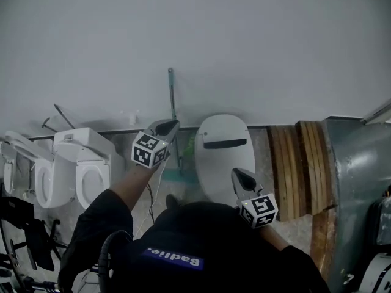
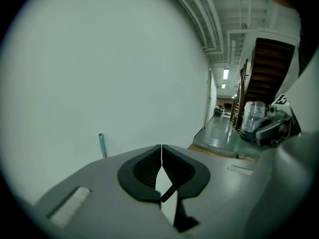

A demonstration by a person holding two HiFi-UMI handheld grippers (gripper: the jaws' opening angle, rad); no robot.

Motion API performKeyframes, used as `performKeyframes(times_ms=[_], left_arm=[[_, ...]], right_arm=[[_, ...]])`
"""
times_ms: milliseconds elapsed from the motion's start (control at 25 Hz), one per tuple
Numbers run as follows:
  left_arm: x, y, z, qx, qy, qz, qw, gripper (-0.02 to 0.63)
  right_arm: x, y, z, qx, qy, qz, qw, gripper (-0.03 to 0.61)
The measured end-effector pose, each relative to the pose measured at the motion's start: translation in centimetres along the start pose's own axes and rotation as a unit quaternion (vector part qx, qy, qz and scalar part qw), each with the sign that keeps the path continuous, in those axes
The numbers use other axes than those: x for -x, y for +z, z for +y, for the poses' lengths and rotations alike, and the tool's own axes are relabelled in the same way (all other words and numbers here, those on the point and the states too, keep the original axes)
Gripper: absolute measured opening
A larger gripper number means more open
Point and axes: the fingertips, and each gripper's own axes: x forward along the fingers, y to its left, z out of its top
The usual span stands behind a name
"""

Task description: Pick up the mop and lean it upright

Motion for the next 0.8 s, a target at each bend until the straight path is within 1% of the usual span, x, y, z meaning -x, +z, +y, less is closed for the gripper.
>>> performKeyframes(times_ms=[40, 200, 280, 360, 480, 520, 640, 760, 800], left_arm=[[0.9, 0.9, -1.3, -0.006, -0.007, -0.010, 0.9999, 0.020], [4.2, 5.4, -6.0, -0.025, -0.033, -0.067, 0.9969, 0.020], [5.7, 7.3, -8.6, -0.019, -0.043, -0.096, 0.9942, 0.020], [7.1, 8.3, -11.5, -0.006, -0.052, -0.120, 0.9915, 0.020], [8.6, 7.7, -14.6, 0.032, -0.062, -0.142, 0.9875, 0.020], [8.8, 7.3, -15.6, 0.036, -0.071, -0.145, 0.9863, 0.020], [9.2, 5.6, -18.2, 0.011, -0.093, -0.136, 0.9863, 0.020], [9.6, 4.0, -19.0, 0.022, -0.096, -0.121, 0.9878, 0.020], [9.8, 3.8, -19.2, 0.019, -0.098, -0.119, 0.9878, 0.020]], right_arm=[[0.1, 0.1, 0.1, -0.001, 0.005, -0.001, 1.000, 0.005], [0.2, 0.9, 1.3, 0.002, 0.038, -0.004, 0.999, 0.005], [0.0, 2.0, 1.9, 0.005, 0.054, -0.013, 0.998, 0.005], [0.1, 3.3, 2.2, 0.003, 0.063, -0.029, 0.998, 0.005], [0.3, 5.1, 3.0, -0.001, 0.071, -0.056, 0.996, 0.005], [0.4, 5.5, 3.3, 0.001, 0.071, -0.065, 0.995, 0.005], [0.5, 5.0, 4.2, 0.005, 0.069, -0.076, 0.995, 0.005], [0.7, 4.2, 4.9, 0.002, 0.077, -0.076, 0.994, 0.005], [0.8, 4.1, 5.1, 0.003, 0.080, -0.079, 0.994, 0.005]])
